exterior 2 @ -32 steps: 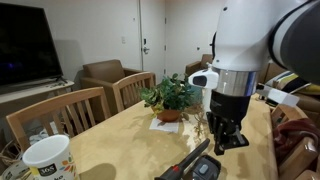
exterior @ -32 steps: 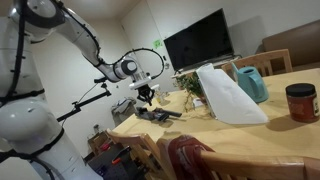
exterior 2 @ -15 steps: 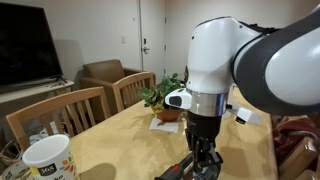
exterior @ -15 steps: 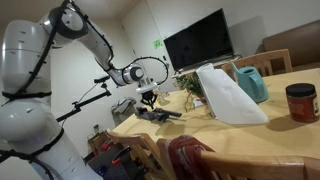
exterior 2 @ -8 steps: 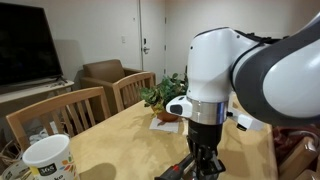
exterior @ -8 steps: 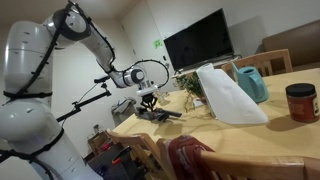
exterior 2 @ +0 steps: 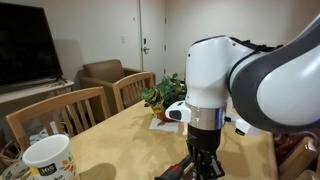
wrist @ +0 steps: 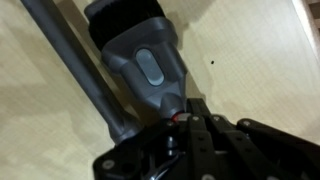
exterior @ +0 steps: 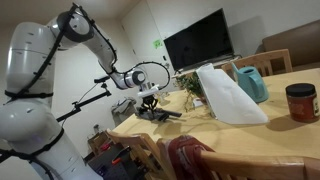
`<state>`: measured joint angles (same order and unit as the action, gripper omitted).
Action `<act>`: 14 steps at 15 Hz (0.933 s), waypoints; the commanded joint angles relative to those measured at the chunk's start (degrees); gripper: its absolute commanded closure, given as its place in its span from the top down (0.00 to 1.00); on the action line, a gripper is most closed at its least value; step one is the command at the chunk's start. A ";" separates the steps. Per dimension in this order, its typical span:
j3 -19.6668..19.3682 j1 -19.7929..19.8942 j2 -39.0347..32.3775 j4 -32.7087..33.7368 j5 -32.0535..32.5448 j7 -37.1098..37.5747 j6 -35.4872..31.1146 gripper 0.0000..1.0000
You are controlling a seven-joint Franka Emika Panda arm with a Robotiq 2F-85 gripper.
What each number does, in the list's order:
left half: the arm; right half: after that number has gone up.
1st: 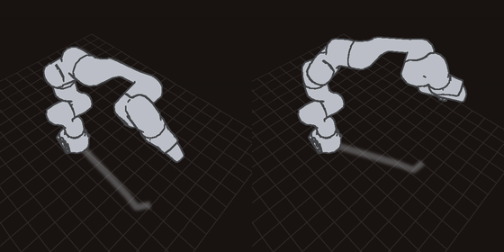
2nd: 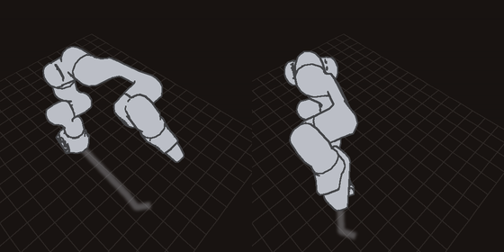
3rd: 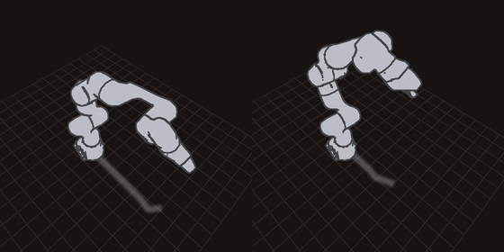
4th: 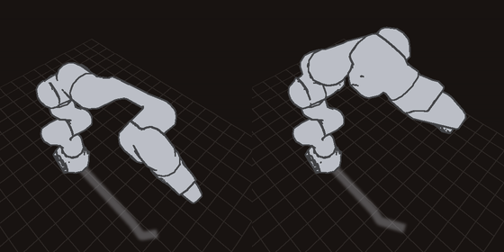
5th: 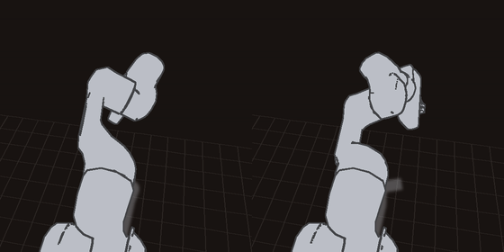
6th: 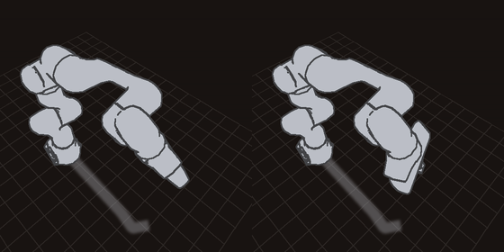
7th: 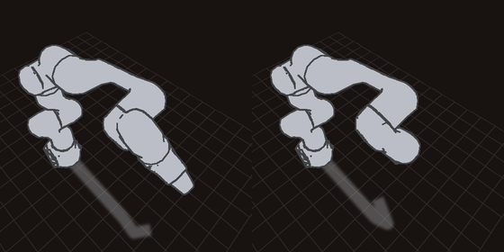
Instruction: Detach the vacuum head from the vacuum
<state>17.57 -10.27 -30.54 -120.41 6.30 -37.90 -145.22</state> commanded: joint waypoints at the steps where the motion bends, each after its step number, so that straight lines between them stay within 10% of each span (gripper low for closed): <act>1: -0.62 -0.93 -0.50 2.39 1.87 1.77 2.08 0.00; 14: 0.06 -0.43 -2.61 3.95 2.29 0.40 1.72 0.01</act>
<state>17.23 -11.08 -33.03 -116.62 8.22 -37.76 -143.67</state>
